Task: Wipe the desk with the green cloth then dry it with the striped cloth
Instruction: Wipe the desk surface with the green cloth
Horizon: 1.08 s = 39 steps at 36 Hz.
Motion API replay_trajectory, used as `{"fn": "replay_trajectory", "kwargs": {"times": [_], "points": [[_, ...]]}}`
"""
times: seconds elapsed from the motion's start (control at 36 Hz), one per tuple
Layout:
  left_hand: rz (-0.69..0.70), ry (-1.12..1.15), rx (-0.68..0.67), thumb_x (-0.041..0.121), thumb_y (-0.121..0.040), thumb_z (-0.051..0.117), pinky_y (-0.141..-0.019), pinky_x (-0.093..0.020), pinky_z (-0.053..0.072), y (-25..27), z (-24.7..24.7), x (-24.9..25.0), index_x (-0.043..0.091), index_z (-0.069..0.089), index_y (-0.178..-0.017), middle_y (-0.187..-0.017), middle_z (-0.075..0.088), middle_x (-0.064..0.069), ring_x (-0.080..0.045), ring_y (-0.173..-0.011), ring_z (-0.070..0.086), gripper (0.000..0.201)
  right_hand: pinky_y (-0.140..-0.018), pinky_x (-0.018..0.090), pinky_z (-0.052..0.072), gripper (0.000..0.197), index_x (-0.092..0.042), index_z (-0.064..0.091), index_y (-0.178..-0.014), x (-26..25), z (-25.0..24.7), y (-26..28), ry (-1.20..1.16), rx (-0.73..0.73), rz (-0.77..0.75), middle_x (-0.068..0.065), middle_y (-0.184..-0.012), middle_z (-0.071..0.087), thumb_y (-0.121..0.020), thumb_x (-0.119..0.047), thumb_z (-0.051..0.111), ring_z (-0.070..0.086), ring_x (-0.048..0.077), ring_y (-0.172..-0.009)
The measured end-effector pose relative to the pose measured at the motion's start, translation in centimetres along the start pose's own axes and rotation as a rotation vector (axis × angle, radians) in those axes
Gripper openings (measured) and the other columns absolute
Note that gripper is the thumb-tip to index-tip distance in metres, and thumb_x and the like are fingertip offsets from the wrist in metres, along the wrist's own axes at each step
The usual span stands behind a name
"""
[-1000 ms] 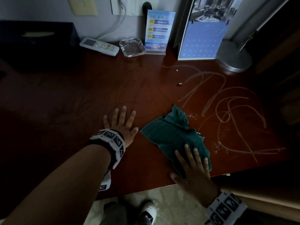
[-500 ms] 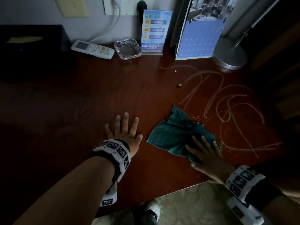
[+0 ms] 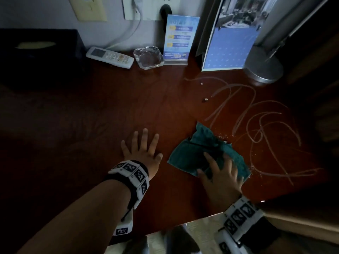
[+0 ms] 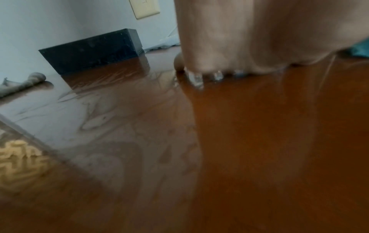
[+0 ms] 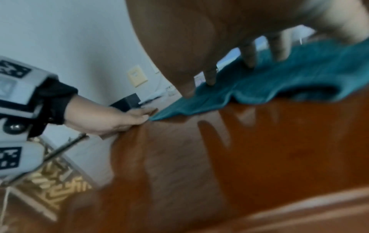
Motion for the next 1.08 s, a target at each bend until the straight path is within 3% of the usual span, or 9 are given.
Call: {"fn": "replay_trajectory", "kwargs": {"times": [0.06,0.14,0.36,0.69,0.92,1.0,1.08], "points": [[0.0,-0.002,0.051,0.053,-0.097,0.02,-0.112,-0.06,-0.002,0.0,-1.1,0.1,0.037,-0.006,-0.148,-0.157,-0.015,0.0,-0.028,-0.144,-0.011,0.06,-0.11,0.063,0.013,0.062,-0.056,-0.005,-0.141,-0.5,1.0,-0.3,-0.001,-0.068,0.035,-0.002,-0.156,-0.018,-0.087,-0.071,0.021,-0.015,0.03,-0.143],[0.017,-0.027,0.117,0.054,-0.094,0.031,-0.112,-0.061,0.001,-0.6,-2.9,0.3,0.036,0.01,-0.146,-0.156,0.001,-0.004,-0.028,-0.143,0.001,0.058,-0.106,0.069,0.011,0.065,-0.057,-0.018,-0.137,-1.0,1.6,-1.0,0.048,-0.112,0.052,-0.001,-0.152,-0.032,-0.085,-0.074,0.016,-0.024,0.035,-0.14],[-0.047,0.035,0.116,0.059,-0.094,0.028,-0.11,-0.063,-0.006,-4.0,-5.1,1.1,0.044,-0.016,-0.145,-0.154,-0.029,-0.003,-0.028,-0.143,-0.02,0.069,-0.099,0.074,0.02,0.068,-0.059,-0.025,-0.132,-1.9,1.3,-2.6,0.039,-0.148,0.081,-0.002,-0.147,-0.041,-0.079,-0.08,0.013,-0.027,0.039,-0.138],[-0.041,0.096,0.069,0.068,-0.09,0.016,-0.107,-0.062,-0.014,-6.7,-4.2,3.1,0.047,-0.024,-0.14,-0.148,-0.04,-0.002,-0.03,-0.137,-0.033,0.068,-0.098,0.075,0.02,0.069,-0.057,-0.018,-0.138,-3.7,-0.2,-5.8,0.018,-0.09,0.094,-0.002,-0.15,-0.036,-0.083,-0.076,0.019,-0.024,0.04,-0.139],[-0.034,0.09,-0.014,0.07,-0.089,0.014,-0.107,-0.063,-0.012,-7.0,-4.4,2.8,0.047,-0.03,-0.137,-0.145,-0.045,-0.001,-0.031,-0.136,-0.035,0.069,-0.1,0.073,0.022,0.071,-0.056,-0.017,-0.138,-4.5,-1.1,-8.8,-0.024,-0.106,0.089,-0.002,-0.149,-0.038,-0.082,-0.077,0.021,-0.027,0.044,-0.136],[-0.027,0.092,-0.049,0.069,-0.09,0.015,-0.106,-0.064,-0.013,-7.0,-4.7,2.7,0.046,-0.031,-0.136,-0.143,-0.047,-0.002,-0.031,-0.135,-0.037,0.069,-0.104,0.061,0.027,0.067,-0.051,-0.005,-0.144,-4.2,-3.1,-8.9,-0.052,-0.152,0.033,0.002,-0.156,-0.022,-0.087,-0.072,0.023,-0.01,0.046,-0.14],[-0.017,0.093,-0.067,0.069,-0.09,0.015,-0.106,-0.064,-0.013,-7.0,-4.8,2.7,0.046,-0.032,-0.136,-0.143,-0.047,-0.002,-0.032,-0.135,-0.037,0.07,-0.099,0.045,0.041,0.056,-0.033,0.018,-0.148,-2.6,-5.5,-8.9,0.098,-0.046,-0.125,0.007,-0.155,0.02,-0.097,-0.054,0.023,0.033,0.034,-0.134]]}}
Point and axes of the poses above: each hand's wrist, its own y-axis away from the middle knuckle, its own z-axis out of the palm, x = y × z, the point moved 2 cm from there along -y, towards the middle knuckle
